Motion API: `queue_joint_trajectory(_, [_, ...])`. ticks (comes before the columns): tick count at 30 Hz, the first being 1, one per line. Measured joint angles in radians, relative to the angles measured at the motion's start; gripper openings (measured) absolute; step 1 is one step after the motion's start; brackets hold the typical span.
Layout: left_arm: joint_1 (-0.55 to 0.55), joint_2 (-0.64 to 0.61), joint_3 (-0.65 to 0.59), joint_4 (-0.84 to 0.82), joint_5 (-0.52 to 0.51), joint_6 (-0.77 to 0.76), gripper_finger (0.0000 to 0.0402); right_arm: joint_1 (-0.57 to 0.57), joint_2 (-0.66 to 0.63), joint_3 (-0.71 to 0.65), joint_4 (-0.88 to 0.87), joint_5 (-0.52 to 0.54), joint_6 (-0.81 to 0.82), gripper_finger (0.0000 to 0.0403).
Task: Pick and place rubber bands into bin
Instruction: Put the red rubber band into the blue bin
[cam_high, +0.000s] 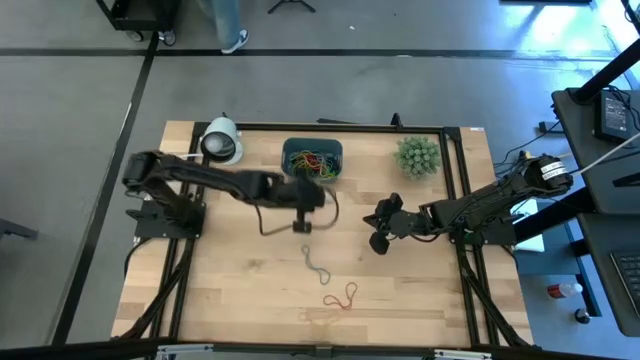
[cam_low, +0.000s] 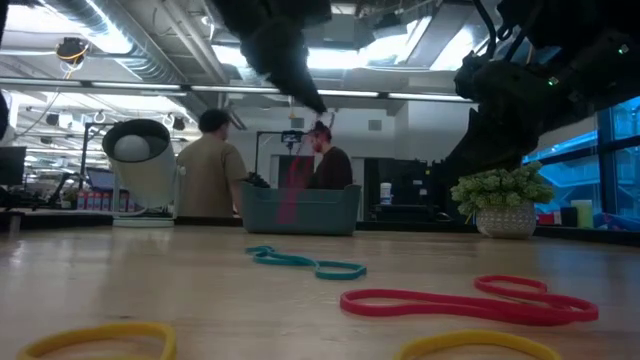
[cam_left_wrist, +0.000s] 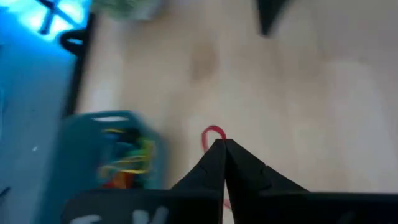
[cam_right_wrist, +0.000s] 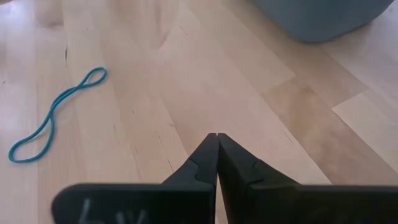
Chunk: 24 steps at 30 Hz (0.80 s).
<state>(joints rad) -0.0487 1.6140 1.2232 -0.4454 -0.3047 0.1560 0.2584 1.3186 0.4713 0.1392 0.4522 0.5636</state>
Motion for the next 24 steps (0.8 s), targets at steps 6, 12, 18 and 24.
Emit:
queue_joint_trajectory(6, [0.163, -0.107, 0.001, 0.026, -0.022, 0.077, 0.0001, 0.0, 0.0, 0.0, 0.0, 0.0, -0.001, 0.0014])
queue_joint_trajectory(12, [0.35, -0.103, -0.003, 0.064, 0.061, 0.116, 0.0001, 0.0, 0.0, 0.0, 0.0, 0.0, -0.005, 0.0014])
queue_joint_trajectory(18, [0.466, -0.002, -0.007, 0.048, 0.178, 0.09, 0.0001, 0.0, 0.0, 0.0, 0.0, 0.001, -0.019, 0.0014])
queue_joint_trajectory(24, [0.486, 0.135, -0.007, 0.053, 0.182, 0.089, 0.0001, 0.0, 0.0, 0.0, -0.001, 0.001, -0.022, 0.0014])
